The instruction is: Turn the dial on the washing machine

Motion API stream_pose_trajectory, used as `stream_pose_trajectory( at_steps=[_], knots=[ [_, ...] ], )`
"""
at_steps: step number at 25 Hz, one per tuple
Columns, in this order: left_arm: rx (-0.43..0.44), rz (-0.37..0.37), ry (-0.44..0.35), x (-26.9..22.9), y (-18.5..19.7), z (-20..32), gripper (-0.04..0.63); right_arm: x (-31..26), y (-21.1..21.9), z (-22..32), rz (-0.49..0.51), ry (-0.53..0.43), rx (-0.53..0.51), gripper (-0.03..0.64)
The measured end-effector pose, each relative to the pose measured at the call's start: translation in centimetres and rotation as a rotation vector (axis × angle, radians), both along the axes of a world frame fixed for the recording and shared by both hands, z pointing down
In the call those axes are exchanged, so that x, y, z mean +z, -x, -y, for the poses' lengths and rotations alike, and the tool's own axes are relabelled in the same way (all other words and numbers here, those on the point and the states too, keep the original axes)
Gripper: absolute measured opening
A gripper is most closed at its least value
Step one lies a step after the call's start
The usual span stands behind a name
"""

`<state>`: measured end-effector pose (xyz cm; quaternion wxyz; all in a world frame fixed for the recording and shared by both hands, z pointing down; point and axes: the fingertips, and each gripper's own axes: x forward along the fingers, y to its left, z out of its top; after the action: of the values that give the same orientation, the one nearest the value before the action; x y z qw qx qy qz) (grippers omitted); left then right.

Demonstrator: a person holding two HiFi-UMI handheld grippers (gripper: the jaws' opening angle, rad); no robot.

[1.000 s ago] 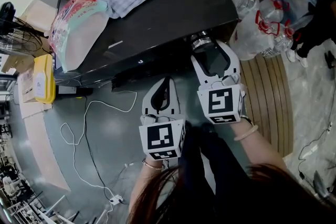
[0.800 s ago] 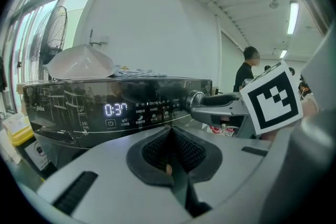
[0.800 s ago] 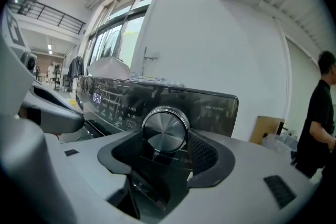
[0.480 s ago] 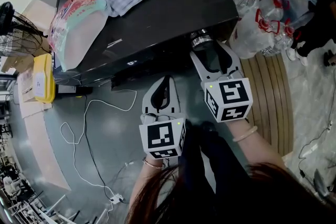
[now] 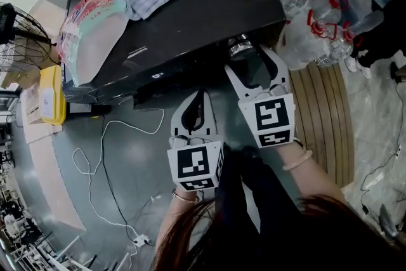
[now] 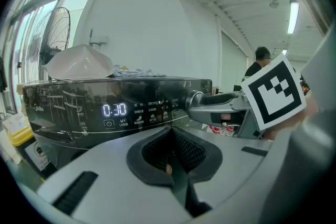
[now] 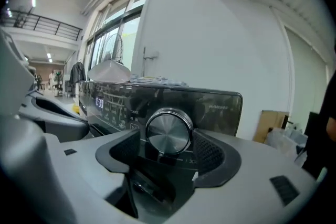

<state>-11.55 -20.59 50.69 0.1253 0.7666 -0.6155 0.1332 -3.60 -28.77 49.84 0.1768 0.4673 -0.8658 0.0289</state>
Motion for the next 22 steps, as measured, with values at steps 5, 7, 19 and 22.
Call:
stream_pose_trajectory(
  at_steps=[5,7,19,22],
  knots=[
    [0.006,-0.001,0.003,0.0,-0.2,-0.1,0.014,-0.3,0.0,0.0,-0.103,-0.064,-0.032,0.318],
    [0.007,0.000,0.004,0.0,-0.2,-0.1,0.014,-0.3,-0.1,0.2,-0.107,-0.065,-0.026,0.282],
    [0.004,0.003,0.010,0.2,0.1,-0.4,0.014,-0.1,-1.1,0.5,0.262,0.124,0.083,0.288],
    [0.005,0.002,0.011,0.1,0.2,-0.4,0.014,-0.2,-1.2,0.5,0.323,0.151,0.100,0.288]
  ],
)
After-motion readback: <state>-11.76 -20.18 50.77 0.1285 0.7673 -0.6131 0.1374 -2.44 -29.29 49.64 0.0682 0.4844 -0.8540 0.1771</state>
